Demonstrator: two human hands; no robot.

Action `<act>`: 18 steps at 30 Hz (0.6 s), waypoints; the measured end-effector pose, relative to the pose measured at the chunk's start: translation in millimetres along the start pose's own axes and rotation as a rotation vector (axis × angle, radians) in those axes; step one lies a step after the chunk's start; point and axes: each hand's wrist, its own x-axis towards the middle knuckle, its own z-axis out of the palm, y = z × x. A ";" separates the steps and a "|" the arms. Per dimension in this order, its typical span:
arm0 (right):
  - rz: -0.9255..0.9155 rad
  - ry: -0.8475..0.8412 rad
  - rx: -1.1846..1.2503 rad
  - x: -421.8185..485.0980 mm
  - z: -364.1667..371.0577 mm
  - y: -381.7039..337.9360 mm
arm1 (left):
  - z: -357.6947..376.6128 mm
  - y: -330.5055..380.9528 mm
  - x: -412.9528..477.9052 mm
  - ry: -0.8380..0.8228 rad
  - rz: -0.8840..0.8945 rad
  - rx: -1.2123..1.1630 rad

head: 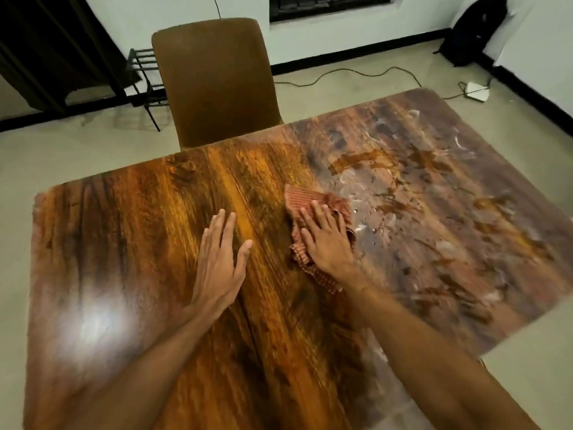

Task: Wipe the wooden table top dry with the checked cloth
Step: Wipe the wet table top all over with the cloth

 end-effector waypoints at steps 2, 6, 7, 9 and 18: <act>0.031 0.002 0.002 -49.9 7.2 -1.8 | 6.0 20.2 -26.3 -0.004 0.015 -0.001; -0.375 -0.111 0.035 -160.8 42.9 -30.3 | 22.1 56.3 -85.0 -0.018 0.041 0.038; -0.420 -0.117 0.051 -182.1 41.6 -16.8 | 25.6 65.5 -102.3 -0.012 0.050 0.050; -0.315 -0.092 0.034 -202.5 32.3 23.2 | 31.7 78.4 -129.9 -0.002 0.057 0.045; -0.403 -0.155 -0.003 -308.9 58.1 -21.2 | 57.6 137.4 -230.2 0.026 0.032 0.066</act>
